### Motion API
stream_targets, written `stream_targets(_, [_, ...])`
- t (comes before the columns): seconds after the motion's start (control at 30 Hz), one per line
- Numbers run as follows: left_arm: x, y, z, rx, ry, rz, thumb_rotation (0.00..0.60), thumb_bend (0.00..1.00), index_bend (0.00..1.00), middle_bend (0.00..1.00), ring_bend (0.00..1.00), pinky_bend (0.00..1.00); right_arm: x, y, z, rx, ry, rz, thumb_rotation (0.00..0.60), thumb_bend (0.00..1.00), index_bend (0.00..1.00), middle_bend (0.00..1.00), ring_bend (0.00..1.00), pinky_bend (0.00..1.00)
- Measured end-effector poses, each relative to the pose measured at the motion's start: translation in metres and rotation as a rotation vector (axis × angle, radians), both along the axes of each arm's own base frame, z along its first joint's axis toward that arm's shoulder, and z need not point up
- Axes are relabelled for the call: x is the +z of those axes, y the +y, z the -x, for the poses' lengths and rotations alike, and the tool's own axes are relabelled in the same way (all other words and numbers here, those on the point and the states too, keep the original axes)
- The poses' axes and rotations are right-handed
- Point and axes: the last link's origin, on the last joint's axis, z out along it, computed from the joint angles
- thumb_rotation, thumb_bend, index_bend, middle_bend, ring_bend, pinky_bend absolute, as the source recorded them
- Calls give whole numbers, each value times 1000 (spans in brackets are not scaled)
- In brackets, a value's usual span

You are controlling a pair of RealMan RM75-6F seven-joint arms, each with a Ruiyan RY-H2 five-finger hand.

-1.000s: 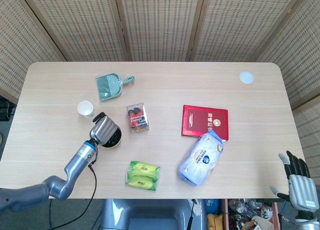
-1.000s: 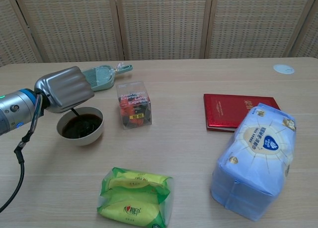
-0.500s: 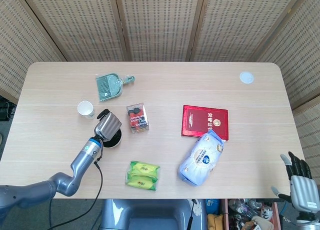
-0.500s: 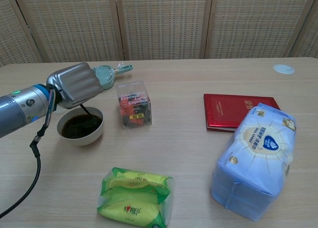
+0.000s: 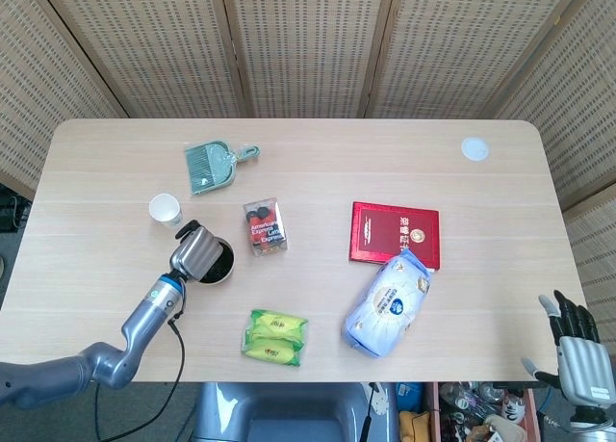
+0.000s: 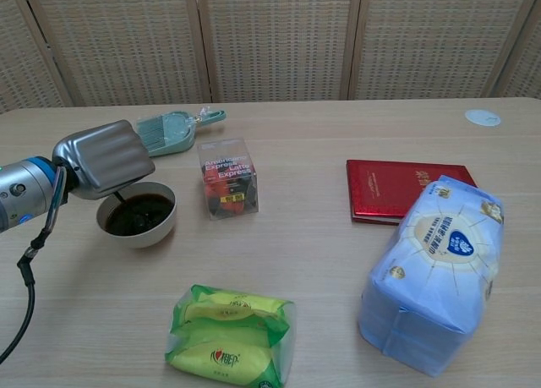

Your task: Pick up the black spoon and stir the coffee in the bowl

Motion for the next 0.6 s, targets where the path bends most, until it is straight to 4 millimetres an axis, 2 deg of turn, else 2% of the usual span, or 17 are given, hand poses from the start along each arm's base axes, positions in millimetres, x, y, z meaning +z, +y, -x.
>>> stream_targets(0.2, [9,13,7,38,0,-46,600,397,709,822,719,707,-1,-1,0,2,-1,-3,600,236,81,32,0,0])
stream_targets(0.37, [5,17,-2,33,-19,-53,600,397,709,822,719,707,0,0,0,-2,-1,1,600,235,82,33,0,0])
stream_targets(0.6, [-8,11,-15,1,-26,-17,600,397,709,822,719,707,2,3,2,-12,1,11,600,235,82,33,0,0])
